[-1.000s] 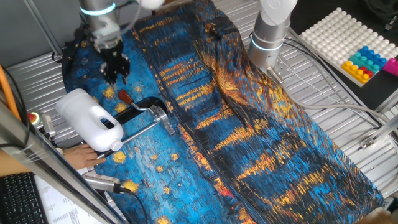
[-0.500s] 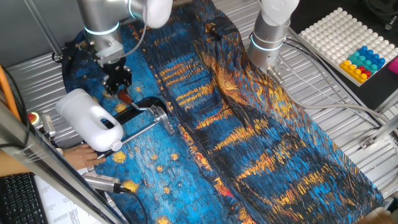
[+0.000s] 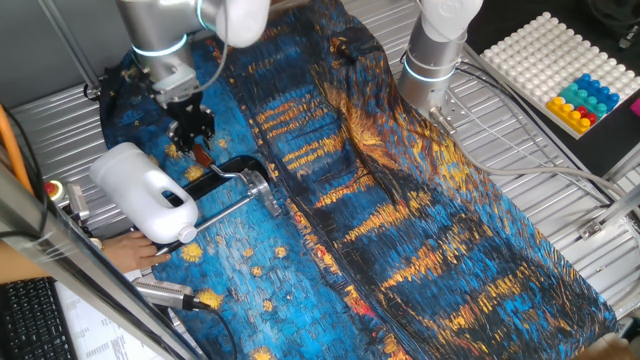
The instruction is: Pull up the lever
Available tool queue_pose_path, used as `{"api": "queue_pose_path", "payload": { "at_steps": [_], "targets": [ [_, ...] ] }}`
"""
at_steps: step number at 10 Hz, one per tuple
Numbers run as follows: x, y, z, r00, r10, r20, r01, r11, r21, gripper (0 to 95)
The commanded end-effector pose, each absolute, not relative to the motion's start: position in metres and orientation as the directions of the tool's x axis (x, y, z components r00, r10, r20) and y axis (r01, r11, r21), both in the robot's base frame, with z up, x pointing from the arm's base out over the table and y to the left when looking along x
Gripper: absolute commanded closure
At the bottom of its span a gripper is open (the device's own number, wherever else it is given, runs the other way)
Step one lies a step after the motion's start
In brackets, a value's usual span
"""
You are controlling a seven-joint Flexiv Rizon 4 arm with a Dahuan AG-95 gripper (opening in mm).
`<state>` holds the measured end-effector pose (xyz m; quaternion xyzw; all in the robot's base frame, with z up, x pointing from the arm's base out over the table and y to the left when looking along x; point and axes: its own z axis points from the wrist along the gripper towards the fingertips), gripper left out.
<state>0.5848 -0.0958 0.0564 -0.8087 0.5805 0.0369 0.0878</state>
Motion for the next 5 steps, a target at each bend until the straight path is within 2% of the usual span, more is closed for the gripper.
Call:
{"api": "queue_pose_path", "payload": {
  "at_steps": [1,5],
  "targets": [
    [0.587,-0.096,0.054,0.307,-0.939,-0.154,-0.951,-0.296,-0.094,57.0],
    [0.594,-0.093,0.041,0.305,-0.940,-0.152,-0.951,-0.292,-0.101,57.0]
  ]
}}
